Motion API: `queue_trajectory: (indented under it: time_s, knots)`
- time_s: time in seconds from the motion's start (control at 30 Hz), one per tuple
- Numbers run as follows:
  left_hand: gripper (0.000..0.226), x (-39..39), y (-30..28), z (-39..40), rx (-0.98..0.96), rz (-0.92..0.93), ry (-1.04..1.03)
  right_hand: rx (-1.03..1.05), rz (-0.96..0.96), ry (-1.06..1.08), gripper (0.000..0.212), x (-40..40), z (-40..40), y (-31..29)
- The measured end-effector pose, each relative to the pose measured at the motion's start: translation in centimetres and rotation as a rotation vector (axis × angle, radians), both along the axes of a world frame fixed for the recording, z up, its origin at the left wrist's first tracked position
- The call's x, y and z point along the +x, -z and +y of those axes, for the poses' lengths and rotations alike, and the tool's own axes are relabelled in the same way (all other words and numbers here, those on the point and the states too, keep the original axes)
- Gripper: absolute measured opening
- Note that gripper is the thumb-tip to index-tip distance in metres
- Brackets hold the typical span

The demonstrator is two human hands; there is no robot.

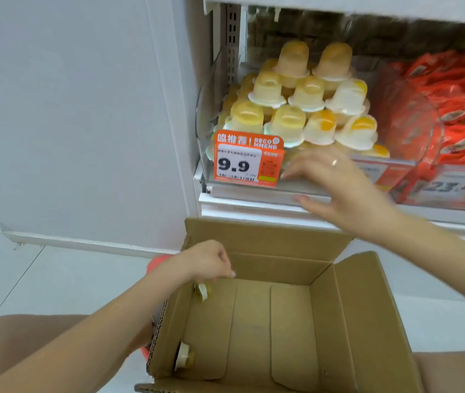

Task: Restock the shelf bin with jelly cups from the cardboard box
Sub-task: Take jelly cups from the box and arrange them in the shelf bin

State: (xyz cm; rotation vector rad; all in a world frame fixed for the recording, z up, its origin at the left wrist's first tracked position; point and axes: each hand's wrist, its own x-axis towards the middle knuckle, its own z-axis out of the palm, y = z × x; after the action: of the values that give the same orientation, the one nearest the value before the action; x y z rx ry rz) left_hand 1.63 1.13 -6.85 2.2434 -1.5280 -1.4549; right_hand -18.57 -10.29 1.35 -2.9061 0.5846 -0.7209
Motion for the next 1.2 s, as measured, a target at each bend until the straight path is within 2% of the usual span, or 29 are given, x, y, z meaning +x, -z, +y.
queue_trajectory:
  time_s: [0.07,0.17,0.3,0.47,0.57,0.73,0.87,0.97,1.07,1.2]
  knots:
    - [0.025,-0.1,3.2,0.3,0.071,-0.119,0.095,0.100,0.103,-0.054,0.024,0.1,1.8,4.2]
    - [0.036,-0.7,8.9,0.6,0.200,-0.303,0.303,0.399,0.357,-0.077,0.030,2.2,3.8,11.6]
    - [0.034,-1.1,15.1,0.8,0.367,-0.405,0.459,0.633,0.567,-0.020,0.040,6.4,4.7,22.3]
    - [0.037,-1.5,20.6,1.7,0.450,-0.454,0.630,0.813,0.612,0.155,0.062,11.9,5.2,31.5]
    - [0.041,-1.5,23.5,3.1,0.475,-0.472,0.708,0.877,0.602,0.217,0.058,14.0,5.2,34.8]
    - [0.040,-0.4,26.5,5.0,0.504,-0.457,0.755,0.837,0.599,0.204,0.053,15.5,5.1,38.2]
    - [0.043,0.2,27.4,5.3,0.468,-0.431,0.706,0.805,0.578,0.198,0.045,15.4,4.5,38.6]
    - [0.039,0.4,26.7,5.1,0.440,-0.361,0.582,0.804,0.557,0.168,0.051,14.4,4.1,38.0]
    - [0.035,0.7,25.5,4.7,0.449,-0.192,0.241,0.893,0.467,0.219,0.056,12.0,4.1,36.2]
    - [0.057,0.3,21.9,2.7,0.311,0.130,-0.345,0.953,0.358,0.251,0.054,6.7,3.9,30.6]
